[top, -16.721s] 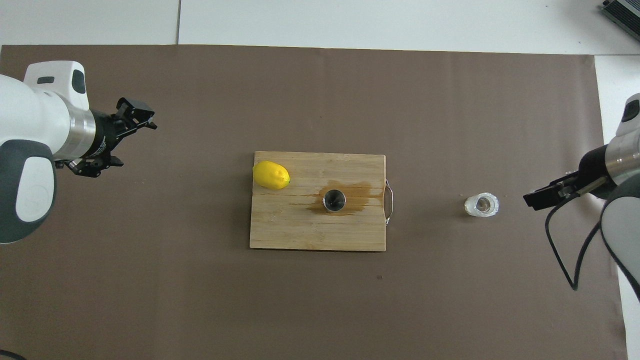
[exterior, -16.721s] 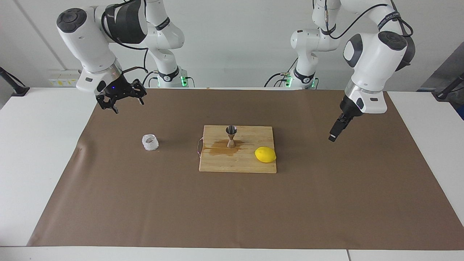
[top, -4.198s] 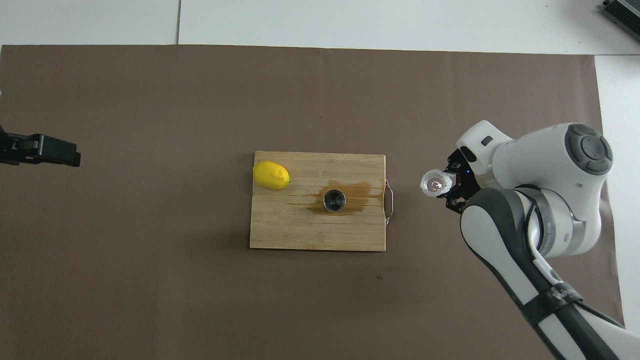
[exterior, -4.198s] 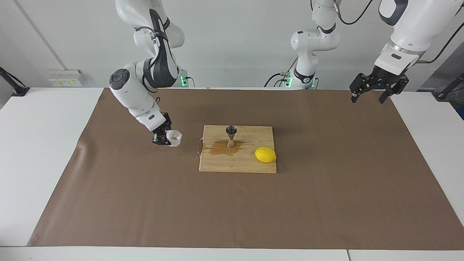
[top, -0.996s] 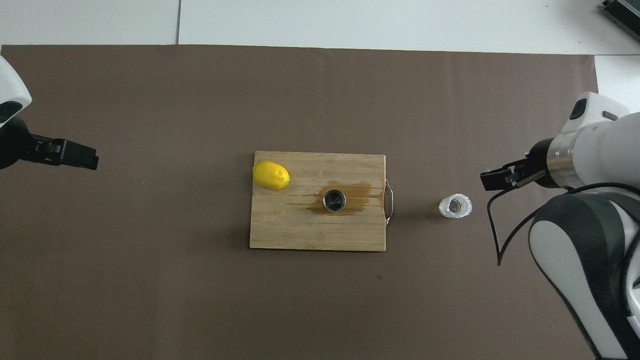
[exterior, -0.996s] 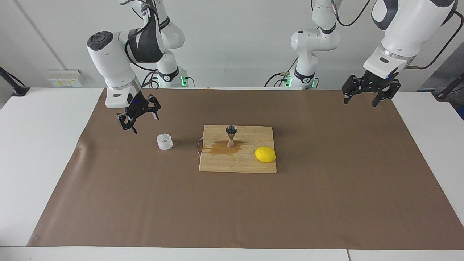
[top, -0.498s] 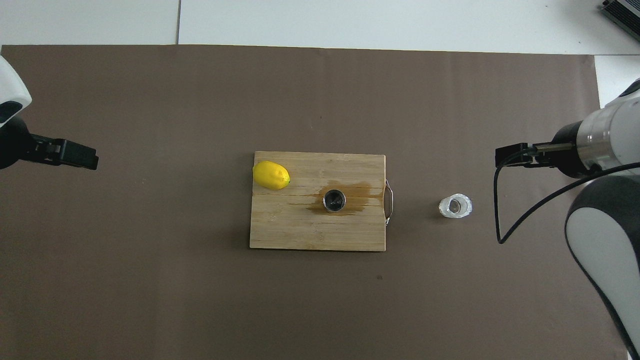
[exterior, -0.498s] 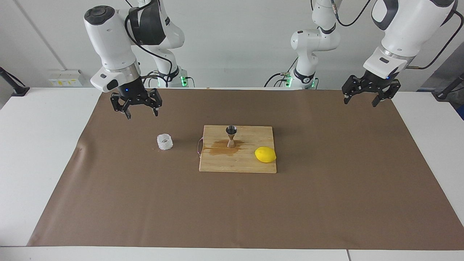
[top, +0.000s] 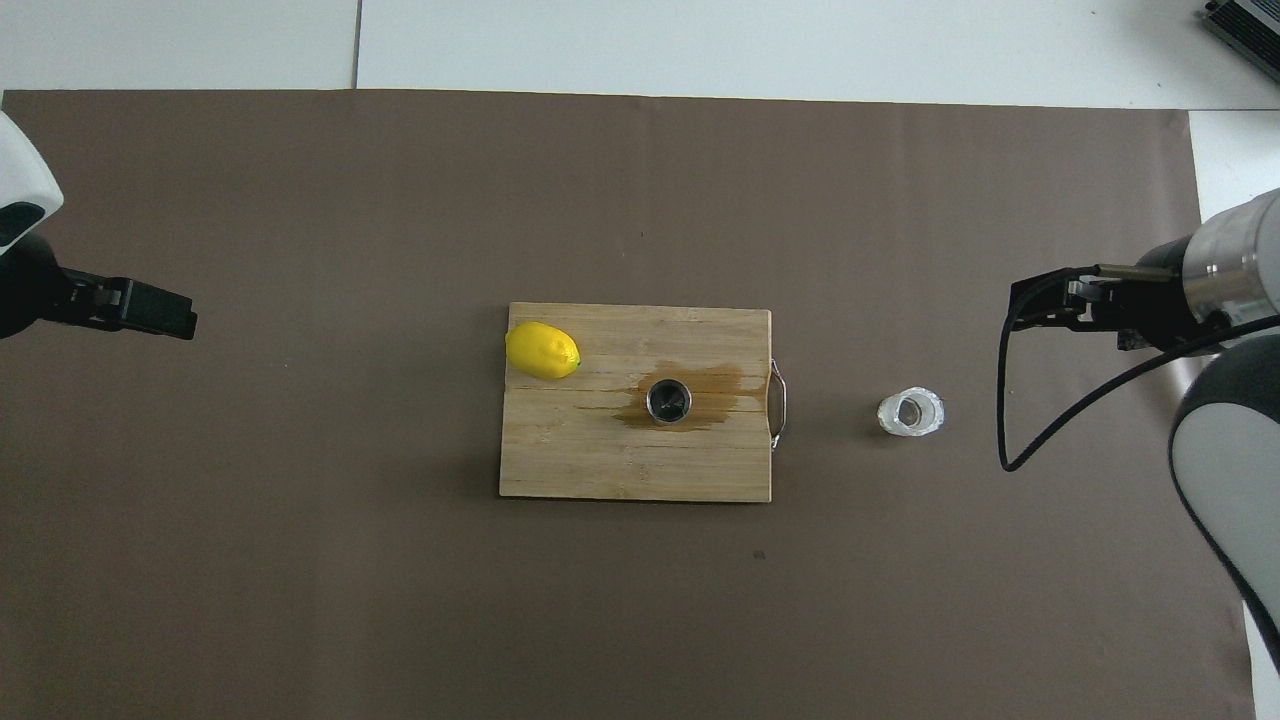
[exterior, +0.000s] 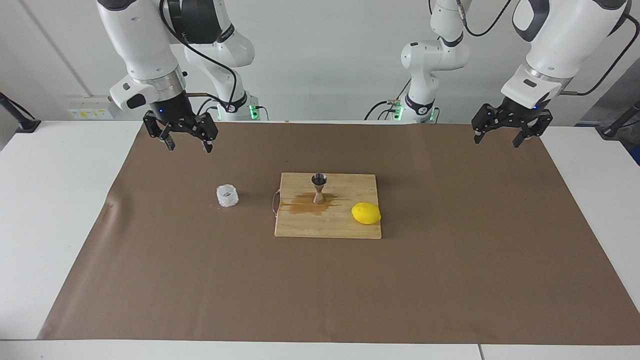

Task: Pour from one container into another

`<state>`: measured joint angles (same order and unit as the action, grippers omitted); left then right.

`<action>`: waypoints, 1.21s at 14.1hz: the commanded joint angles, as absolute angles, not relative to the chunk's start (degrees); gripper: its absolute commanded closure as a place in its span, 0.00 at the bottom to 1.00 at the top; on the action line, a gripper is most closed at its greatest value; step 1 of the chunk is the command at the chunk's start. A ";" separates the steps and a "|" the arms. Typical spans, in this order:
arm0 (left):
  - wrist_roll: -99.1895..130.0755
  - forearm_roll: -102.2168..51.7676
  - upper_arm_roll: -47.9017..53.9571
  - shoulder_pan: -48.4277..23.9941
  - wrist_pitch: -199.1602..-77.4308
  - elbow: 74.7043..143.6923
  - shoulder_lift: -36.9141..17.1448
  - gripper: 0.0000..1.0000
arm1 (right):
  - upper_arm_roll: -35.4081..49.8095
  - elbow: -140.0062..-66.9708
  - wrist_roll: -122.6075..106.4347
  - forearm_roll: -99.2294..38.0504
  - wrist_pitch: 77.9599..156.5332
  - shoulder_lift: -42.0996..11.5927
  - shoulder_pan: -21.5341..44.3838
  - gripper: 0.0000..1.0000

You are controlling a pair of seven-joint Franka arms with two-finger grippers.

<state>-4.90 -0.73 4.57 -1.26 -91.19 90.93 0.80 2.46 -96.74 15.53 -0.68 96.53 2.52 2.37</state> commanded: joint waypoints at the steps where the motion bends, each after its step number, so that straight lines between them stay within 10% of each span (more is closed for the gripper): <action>1: -5.19 0.35 4.13 -1.93 -91.93 91.76 1.14 0.00 | 2.81 -96.33 16.44 0.26 94.40 3.34 1.50 0.00; 17: -4.66 0.26 4.13 -1.93 -92.02 91.76 1.23 0.00 | 2.64 -95.80 11.71 1.32 91.41 3.16 1.05 0.00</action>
<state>-4.89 -0.73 4.57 -1.26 -91.19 90.94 0.80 2.38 -96.52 14.50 -0.23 93.15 3.14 1.29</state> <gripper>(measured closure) 0.000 0.000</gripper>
